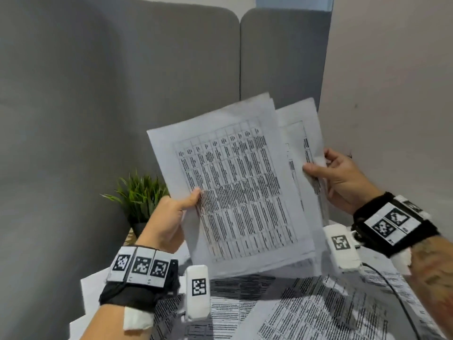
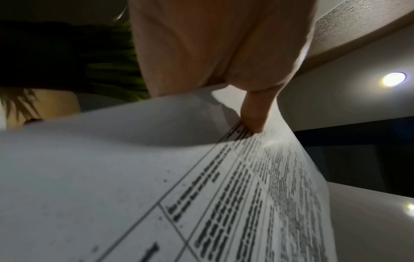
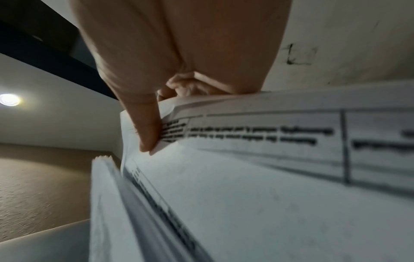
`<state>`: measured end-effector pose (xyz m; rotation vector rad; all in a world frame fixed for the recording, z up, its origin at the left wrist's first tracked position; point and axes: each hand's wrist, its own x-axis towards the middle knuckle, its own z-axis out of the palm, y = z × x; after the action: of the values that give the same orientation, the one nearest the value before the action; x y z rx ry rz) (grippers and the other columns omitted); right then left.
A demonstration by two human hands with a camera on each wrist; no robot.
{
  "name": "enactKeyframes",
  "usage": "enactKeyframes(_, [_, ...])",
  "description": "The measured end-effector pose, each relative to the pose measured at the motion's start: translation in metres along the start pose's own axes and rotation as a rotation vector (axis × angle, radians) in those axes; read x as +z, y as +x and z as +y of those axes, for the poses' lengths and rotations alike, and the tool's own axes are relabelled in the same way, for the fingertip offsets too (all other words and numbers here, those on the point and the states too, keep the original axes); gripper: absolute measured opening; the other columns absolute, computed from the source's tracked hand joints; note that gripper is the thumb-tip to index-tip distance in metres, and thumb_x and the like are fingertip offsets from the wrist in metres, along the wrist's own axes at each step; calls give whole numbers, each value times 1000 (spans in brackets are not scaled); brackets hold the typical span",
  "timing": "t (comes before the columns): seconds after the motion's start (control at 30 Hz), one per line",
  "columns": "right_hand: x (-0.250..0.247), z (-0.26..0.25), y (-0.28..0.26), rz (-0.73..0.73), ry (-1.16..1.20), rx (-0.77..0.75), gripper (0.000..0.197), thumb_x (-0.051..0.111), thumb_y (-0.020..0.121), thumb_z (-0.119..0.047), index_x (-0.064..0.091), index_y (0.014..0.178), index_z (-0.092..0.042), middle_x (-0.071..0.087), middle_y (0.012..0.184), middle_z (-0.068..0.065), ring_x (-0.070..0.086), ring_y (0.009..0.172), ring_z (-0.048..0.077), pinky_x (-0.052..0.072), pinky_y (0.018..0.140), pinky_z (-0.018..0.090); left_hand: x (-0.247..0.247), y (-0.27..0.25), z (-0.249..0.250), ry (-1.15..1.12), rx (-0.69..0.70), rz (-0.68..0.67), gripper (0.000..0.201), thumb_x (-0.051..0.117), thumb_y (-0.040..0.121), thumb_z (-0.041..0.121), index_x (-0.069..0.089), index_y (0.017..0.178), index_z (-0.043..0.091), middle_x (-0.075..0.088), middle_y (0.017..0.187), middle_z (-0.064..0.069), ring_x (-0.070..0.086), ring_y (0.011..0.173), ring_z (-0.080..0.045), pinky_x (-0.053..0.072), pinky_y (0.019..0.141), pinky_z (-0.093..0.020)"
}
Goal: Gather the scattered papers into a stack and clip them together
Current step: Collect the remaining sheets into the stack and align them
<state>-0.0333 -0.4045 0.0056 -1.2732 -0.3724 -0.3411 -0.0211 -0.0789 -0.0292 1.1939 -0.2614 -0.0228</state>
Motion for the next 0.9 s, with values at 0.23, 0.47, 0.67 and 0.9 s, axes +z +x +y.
enactKeyframes(0.23, [27,2,1,-131,-61,0,74,99,45,-28,65,107,-8,74,106,13,74,87,23,63,71,35,3,1,-12,-39,-108,-37,33,56,94,14,62,123,0,68,119,-20,68,100,-28,58,75,-36])
enactKeyframes(0.47, [35,2,-6,-78,-127,84,37,65,85,-24,64,112,1,73,103,15,71,82,26,60,77,41,1,6,-13,109,-47,12,27,60,93,12,65,118,3,74,108,-14,72,91,-23,55,77,-38])
enactKeyframes(0.67, [47,7,-29,-96,-142,143,70,32,86,-64,62,128,-16,73,117,9,72,102,23,59,84,42,11,5,-17,238,38,63,15,61,93,11,69,106,13,74,108,-5,66,104,-20,48,96,-39])
enactKeyframes(0.9, [48,10,-38,-86,-331,-61,49,79,69,-26,66,115,-14,74,113,3,70,106,22,57,93,39,17,-1,4,262,271,149,16,63,92,9,69,87,22,73,96,2,67,95,-13,50,87,-34])
